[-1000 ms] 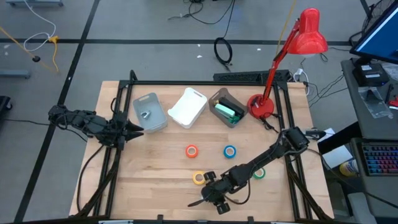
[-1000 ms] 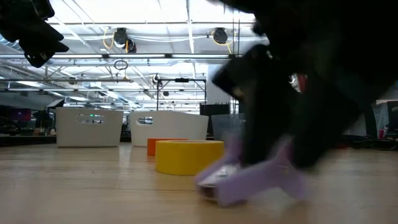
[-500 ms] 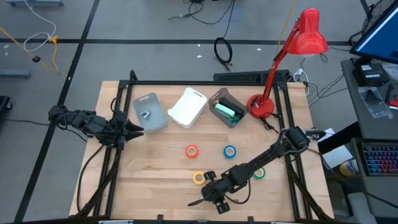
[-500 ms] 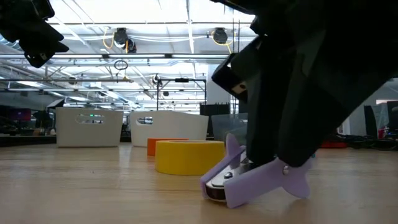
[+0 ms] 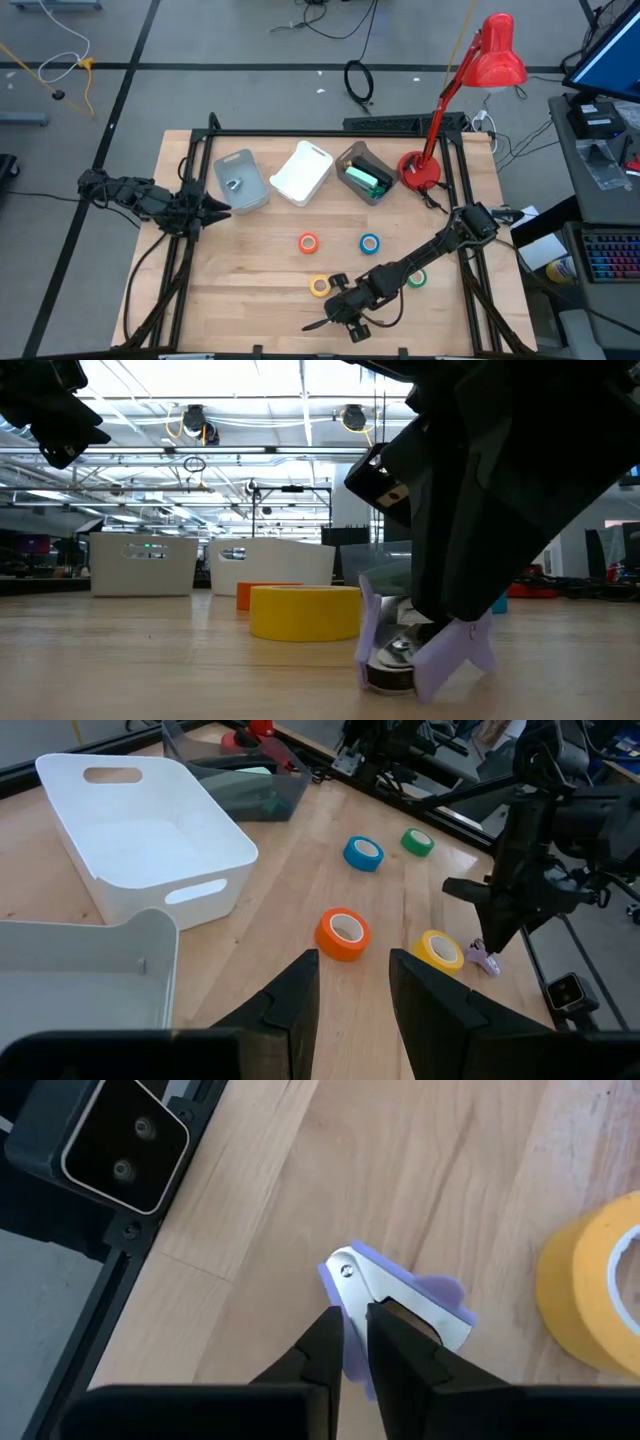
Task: Pick and place Stapler, Stapler remover, tape
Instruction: Put the purple staple remover into the gray bin
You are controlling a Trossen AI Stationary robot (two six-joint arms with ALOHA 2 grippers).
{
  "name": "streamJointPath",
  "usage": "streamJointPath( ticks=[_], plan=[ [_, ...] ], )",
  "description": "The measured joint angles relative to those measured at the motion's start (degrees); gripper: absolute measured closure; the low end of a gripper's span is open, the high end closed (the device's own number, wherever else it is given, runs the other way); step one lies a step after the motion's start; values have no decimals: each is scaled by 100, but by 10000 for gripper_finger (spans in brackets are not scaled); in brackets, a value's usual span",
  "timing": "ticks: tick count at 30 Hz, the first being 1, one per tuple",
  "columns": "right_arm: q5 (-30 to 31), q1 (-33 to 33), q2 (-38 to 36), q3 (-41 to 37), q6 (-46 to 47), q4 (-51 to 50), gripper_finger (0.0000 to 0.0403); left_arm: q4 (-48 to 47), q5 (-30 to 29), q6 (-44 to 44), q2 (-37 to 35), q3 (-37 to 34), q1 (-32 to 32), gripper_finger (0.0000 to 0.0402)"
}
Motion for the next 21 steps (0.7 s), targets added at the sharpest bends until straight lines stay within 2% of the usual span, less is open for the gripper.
streamJointPath(
  ticks=[4, 12, 21],
  plan=[
    [264, -14, -2, 4, -11, -106, 368, 9, 0, 0, 0, 0, 0, 275],
    [259, -131, -2, 3, 8, -127, 398, 31, 0, -70, 0, 0, 0, 275],
    [96, -153, -2, 2, 167, -134, 400, 26, 0, -83, 0, 0, -1, 275]
  ],
)
